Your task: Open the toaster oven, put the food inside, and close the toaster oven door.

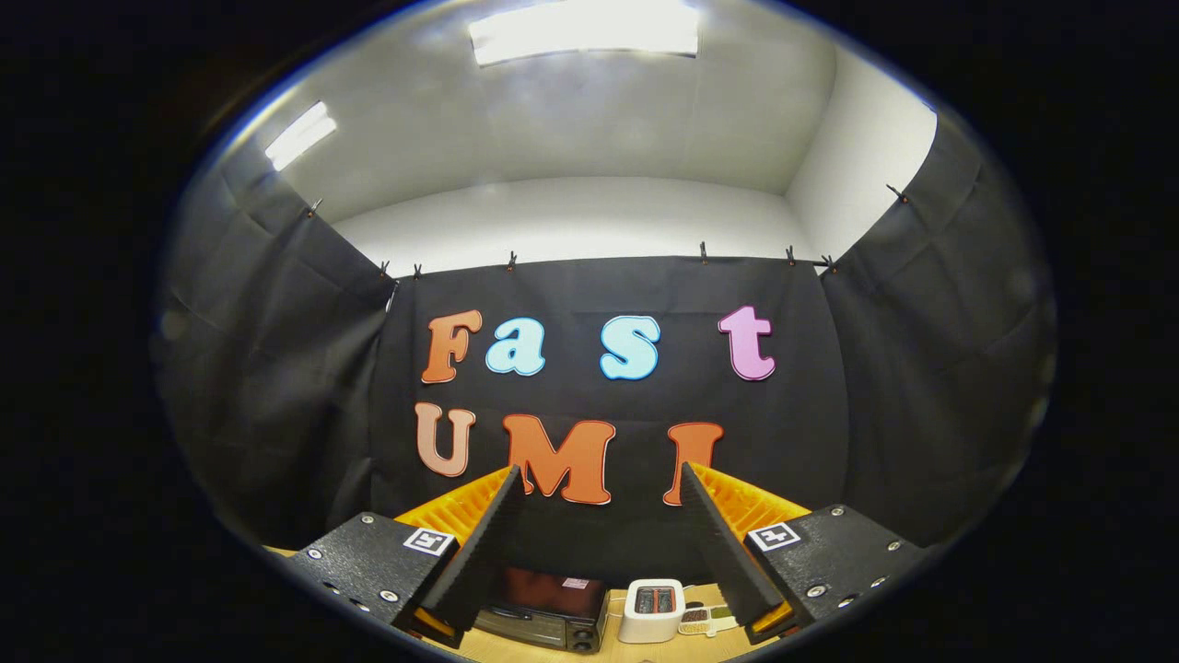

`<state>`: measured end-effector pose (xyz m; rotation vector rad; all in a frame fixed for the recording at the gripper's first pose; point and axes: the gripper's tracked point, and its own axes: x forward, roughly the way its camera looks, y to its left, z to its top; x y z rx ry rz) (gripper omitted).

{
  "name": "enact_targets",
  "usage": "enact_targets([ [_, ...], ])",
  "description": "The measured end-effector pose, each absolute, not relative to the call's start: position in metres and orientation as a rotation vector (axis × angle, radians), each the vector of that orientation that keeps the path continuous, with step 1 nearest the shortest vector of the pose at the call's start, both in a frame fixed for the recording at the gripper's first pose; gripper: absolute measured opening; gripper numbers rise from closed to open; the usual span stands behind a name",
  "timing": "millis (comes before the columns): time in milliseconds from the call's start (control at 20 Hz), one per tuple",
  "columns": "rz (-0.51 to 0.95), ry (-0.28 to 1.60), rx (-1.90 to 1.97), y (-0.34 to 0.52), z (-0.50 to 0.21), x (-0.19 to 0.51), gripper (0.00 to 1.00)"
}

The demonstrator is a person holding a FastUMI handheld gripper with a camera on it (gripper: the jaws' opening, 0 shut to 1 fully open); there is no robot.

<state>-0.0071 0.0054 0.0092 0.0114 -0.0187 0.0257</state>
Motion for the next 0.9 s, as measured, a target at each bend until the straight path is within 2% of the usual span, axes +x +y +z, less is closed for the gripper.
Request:
enact_targets([
  [400, 0.035, -0.015, 0.006, 0.007, 0.003, -0.008, 1.00],
  [900, 0.057, 0.073, 0.070, 0.032, -0.079, 0.010, 1.00],
])
